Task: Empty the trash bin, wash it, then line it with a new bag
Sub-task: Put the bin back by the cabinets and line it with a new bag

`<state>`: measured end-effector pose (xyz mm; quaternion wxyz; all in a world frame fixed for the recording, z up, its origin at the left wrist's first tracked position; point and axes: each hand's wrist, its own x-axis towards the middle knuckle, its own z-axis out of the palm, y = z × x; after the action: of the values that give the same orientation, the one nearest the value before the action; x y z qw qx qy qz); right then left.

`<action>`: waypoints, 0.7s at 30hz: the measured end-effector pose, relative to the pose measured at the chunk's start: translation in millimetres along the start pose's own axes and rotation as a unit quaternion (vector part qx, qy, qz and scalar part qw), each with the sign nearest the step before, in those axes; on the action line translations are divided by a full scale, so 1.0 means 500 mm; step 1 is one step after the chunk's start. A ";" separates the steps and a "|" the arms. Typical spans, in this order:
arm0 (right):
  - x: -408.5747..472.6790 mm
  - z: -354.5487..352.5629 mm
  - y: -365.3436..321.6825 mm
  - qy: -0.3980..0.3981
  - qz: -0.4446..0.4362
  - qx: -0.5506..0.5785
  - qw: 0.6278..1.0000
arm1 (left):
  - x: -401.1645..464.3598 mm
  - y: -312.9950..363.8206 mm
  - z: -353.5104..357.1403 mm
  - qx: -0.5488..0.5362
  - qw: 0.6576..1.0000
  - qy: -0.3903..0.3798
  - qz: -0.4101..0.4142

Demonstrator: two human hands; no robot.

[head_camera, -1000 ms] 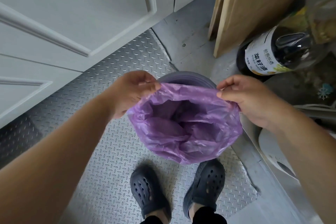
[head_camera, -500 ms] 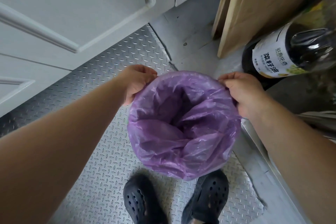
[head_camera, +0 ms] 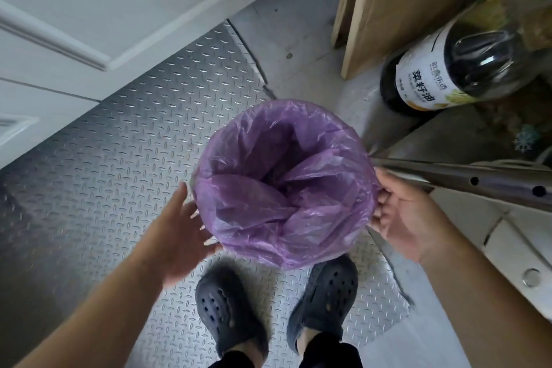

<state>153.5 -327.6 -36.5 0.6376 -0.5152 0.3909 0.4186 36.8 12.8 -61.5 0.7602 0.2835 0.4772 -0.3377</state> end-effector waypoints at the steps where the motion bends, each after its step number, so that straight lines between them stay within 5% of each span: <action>1: -0.011 -0.001 0.012 0.001 0.002 0.019 1.000 | -0.013 -0.028 0.005 -0.021 1.000 -0.012 0.001; 11: -0.014 -0.004 0.071 0.043 0.000 0.150 0.988 | -0.023 -0.123 0.053 -0.209 0.978 -0.026 0.014; 16: 0.019 0.007 0.093 0.042 0.033 0.218 0.974 | -0.009 -0.130 0.052 -0.090 0.995 -0.030 -0.010; 21: 0.060 0.043 0.107 0.002 0.040 0.215 0.976 | 0.034 -0.133 0.043 0.019 0.995 0.088 -0.038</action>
<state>115.3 -296.3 -78.8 0.7154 -0.3510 0.4931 0.3492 1.5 -48.3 -76.1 0.6963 0.3082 0.5464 -0.3489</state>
